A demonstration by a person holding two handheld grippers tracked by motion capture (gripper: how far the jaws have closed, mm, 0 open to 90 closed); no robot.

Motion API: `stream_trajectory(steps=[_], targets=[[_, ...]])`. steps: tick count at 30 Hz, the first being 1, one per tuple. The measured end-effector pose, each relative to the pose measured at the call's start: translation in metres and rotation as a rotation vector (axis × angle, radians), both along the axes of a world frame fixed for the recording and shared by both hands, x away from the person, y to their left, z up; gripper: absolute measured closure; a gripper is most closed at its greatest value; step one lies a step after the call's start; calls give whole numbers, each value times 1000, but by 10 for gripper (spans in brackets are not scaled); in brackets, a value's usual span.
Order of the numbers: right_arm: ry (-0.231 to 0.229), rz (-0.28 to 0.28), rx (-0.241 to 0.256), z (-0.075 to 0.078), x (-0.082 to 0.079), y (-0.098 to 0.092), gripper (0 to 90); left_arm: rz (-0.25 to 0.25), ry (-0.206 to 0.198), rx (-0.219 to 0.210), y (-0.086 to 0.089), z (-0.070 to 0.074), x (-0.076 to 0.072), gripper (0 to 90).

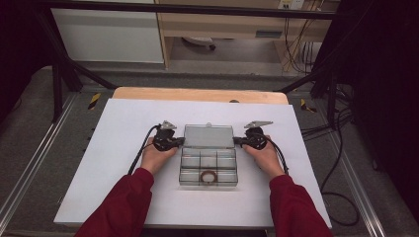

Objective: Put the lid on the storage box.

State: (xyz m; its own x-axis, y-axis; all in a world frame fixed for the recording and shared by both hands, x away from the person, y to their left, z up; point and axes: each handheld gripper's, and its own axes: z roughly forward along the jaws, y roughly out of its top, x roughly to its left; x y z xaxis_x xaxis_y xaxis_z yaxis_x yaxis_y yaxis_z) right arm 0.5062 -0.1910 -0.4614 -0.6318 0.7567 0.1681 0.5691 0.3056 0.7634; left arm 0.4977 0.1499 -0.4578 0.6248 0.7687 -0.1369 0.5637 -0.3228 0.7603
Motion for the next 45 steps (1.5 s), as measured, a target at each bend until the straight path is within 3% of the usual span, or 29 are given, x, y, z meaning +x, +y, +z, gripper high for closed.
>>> stream_trajectory(steps=[17, 45], targets=[[-44, 3, 22, 12, 3, -2, 900, -12, -46, 0, 0, 11, 3, 900], [-95, 17, 36, 37, 0, -3, 900, 4, -66, -29, 2, 28, -2, 900]])
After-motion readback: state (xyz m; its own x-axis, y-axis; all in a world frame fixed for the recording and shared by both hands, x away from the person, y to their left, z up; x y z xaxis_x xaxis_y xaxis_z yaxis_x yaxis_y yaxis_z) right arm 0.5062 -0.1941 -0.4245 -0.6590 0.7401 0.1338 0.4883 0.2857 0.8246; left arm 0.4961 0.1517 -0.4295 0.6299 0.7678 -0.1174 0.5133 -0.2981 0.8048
